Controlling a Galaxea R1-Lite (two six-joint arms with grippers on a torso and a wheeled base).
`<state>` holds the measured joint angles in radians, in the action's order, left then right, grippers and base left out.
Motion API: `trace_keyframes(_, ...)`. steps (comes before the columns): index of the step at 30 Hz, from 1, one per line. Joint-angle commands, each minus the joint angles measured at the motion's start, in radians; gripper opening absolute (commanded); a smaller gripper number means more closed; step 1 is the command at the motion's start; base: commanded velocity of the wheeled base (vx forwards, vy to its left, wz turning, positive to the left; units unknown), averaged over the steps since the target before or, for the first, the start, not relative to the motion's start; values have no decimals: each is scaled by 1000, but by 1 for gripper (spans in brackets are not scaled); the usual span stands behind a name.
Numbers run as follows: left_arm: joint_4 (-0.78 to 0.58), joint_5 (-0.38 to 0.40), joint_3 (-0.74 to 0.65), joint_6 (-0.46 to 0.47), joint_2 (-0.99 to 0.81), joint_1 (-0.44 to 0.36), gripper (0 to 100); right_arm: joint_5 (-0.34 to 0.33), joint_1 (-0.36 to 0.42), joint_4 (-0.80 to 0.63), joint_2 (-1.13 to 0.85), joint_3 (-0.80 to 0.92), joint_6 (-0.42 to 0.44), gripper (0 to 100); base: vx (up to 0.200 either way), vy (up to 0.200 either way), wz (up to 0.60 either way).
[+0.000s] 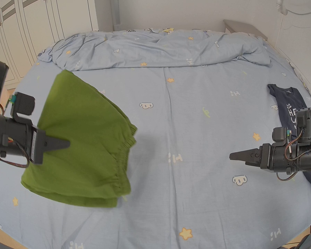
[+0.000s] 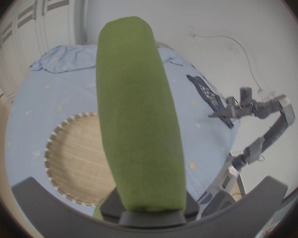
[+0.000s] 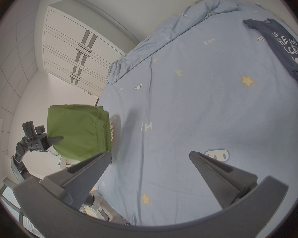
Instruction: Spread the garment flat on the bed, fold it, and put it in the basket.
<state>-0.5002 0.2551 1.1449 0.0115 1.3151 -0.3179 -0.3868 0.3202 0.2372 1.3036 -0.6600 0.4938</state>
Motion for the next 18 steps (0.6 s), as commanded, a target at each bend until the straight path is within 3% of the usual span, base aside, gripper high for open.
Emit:
trace_keyframes(1, 2, 65, 115, 15, 19, 244, 0, 0, 3, 1, 5, 0, -1, 100, 0, 0, 0)
trace_keyframes(7, 2, 208, 148, 13, 135, 392, 0, 0, 20, 1, 0, 2, -1, 100, 0, 0, 0)
trace_keyframes(9, 2, 214, 148, 13, 159, 407, 0, 0, 26, 1, 0, 3, -1, 100, 0, 0, 0)
trace_keyframes(14, 2, 222, 145, 16, 358, 534, 0, 0, 28, 1, -3, 5, -1, 100, 0, 0, 0)
trace_keyframes(18, 2, 219, 138, 41, 469, 566, 0, 0, 34, -1, -4, 8, -1, 100, 0, 0, 0)
